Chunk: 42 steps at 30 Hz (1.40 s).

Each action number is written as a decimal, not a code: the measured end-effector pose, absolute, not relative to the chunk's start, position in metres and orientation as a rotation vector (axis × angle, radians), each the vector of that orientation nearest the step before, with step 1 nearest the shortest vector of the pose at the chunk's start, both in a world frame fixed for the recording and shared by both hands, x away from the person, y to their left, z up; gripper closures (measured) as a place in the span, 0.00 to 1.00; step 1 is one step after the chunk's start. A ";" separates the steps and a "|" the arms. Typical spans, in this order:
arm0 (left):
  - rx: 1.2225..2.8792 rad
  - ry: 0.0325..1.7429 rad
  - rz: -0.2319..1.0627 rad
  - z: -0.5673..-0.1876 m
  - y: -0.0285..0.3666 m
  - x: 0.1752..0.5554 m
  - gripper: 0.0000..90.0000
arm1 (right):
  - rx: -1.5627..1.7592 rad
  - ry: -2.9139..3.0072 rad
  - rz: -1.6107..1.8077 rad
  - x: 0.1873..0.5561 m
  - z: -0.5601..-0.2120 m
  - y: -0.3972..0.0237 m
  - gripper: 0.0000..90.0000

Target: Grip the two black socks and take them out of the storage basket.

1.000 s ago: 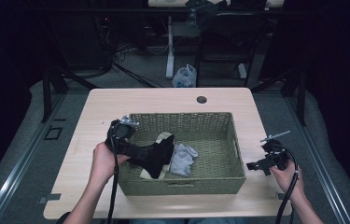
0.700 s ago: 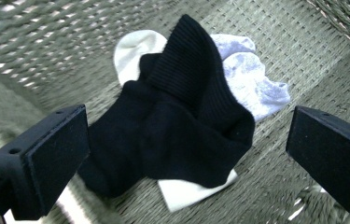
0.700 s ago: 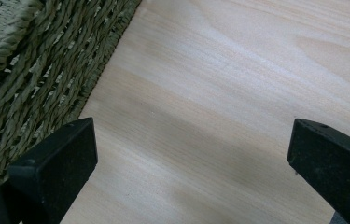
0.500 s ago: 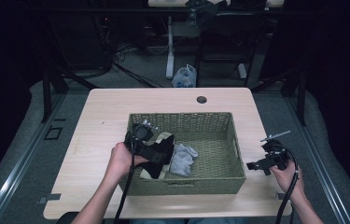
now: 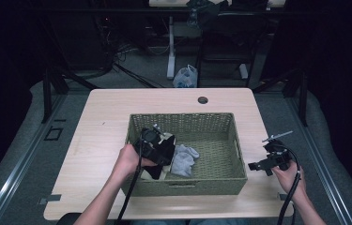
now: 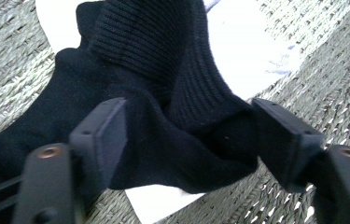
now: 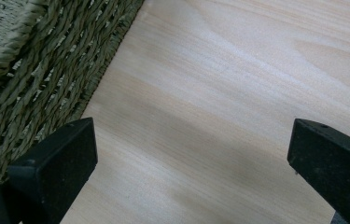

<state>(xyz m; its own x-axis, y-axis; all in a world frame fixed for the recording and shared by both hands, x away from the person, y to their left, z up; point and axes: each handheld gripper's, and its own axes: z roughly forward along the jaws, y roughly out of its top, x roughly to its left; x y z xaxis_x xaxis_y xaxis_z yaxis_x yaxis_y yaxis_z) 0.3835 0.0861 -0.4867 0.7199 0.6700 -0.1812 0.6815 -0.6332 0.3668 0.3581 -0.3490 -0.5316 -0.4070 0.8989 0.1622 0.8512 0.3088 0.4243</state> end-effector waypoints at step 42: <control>2.393 0.921 0.039 -0.439 0.116 0.371 0.88 | 1.656 2.443 0.690 0.358 -0.528 -0.354 0.01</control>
<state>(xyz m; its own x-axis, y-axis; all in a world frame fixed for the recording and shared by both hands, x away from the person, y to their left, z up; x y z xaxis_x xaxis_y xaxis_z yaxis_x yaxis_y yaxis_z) 0.3708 0.1159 -0.4394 0.7628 0.6239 -0.1701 0.6075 -0.6012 0.5192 0.3579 -0.3538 -0.5278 -0.3985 0.9032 0.1593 0.8531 0.3013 0.4260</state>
